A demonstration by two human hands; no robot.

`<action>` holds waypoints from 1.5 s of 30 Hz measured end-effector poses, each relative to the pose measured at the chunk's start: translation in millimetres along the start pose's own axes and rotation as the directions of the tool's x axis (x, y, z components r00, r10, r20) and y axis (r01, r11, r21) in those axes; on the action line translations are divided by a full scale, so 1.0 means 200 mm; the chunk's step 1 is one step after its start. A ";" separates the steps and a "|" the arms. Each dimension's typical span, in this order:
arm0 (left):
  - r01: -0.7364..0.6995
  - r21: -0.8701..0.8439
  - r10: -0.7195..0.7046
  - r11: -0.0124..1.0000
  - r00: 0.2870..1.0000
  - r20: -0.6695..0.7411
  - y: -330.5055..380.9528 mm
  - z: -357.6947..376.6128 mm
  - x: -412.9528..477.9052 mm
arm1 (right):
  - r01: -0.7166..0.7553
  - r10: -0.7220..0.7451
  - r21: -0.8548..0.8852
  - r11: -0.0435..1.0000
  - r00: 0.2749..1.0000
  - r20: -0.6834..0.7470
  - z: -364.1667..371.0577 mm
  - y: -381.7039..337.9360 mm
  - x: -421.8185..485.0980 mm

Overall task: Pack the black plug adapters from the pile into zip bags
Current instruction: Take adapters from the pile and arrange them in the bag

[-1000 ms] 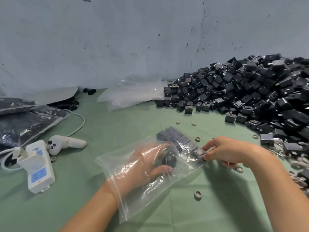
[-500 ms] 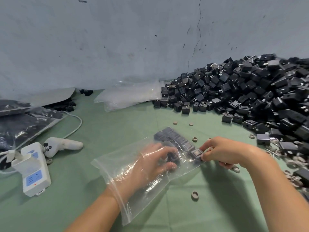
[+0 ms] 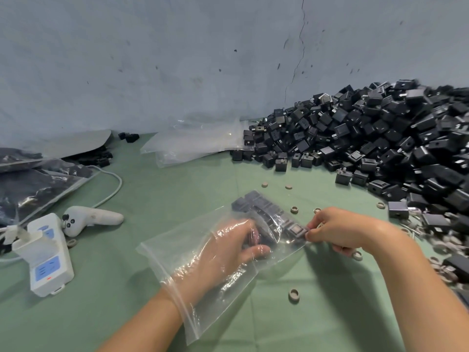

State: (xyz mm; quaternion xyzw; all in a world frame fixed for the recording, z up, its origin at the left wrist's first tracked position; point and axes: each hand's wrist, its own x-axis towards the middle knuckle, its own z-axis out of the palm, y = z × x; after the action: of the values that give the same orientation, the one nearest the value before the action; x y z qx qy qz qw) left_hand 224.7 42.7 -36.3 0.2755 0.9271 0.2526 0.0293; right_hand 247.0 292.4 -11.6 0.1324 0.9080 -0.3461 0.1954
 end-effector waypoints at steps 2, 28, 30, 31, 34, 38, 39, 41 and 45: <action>-0.047 -0.047 0.047 0.998 0.999 0.003 -0.01 -0.01 -0.03 | -0.010 0.010 0.004 1.000 1.000 0.003 0.00 0.01 0.00; -0.202 0.012 0.201 0.979 0.970 -0.136 -0.17 -0.13 -0.20 | 0.096 -0.085 0.026 0.995 0.953 -0.291 -0.01 -0.09 -0.07; -0.121 0.011 0.121 0.993 0.980 -0.159 -0.25 -0.19 -0.28 | 0.220 -0.141 0.179 0.959 0.918 -0.370 0.00 -0.14 -0.08; -0.054 -0.020 0.050 0.998 0.986 -0.160 -0.28 -0.22 -0.32 | 0.272 -0.159 0.271 0.923 0.913 -0.375 0.00 -0.17 -0.09; 0.120 -0.151 -0.147 0.981 0.973 -0.180 -0.36 -0.33 -0.43 | 0.346 -0.204 0.540 0.767 0.930 -0.307 0.06 -0.27 -0.12; 0.166 -0.286 -0.300 0.944 0.793 -0.531 -0.39 -0.46 -0.49 | 0.329 -0.288 0.751 0.572 0.938 -0.191 0.18 -0.38 -0.19; 0.148 -0.346 -0.341 0.926 0.721 -0.604 -0.38 -0.48 -0.50 | 0.339 -0.328 0.758 0.557 0.928 -0.174 0.21 -0.40 -0.20; 0.083 -0.424 -0.378 0.902 0.626 -0.682 -0.35 -0.51 -0.51 | 0.383 -0.422 0.764 0.520 0.892 -0.160 0.27 -0.46 -0.22; -0.091 -0.423 -0.205 0.902 0.771 -0.603 -0.18 -0.53 -0.50 | 0.478 -0.554 0.768 0.428 0.809 -0.195 0.38 -0.57 -0.24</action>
State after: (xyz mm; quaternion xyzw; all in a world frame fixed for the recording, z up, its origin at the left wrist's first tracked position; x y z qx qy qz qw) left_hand 272.0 -83.8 29.6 0.1318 0.8114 0.5265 -0.2170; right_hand 266.7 153.9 23.4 -0.0953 0.6461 -0.7562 0.0405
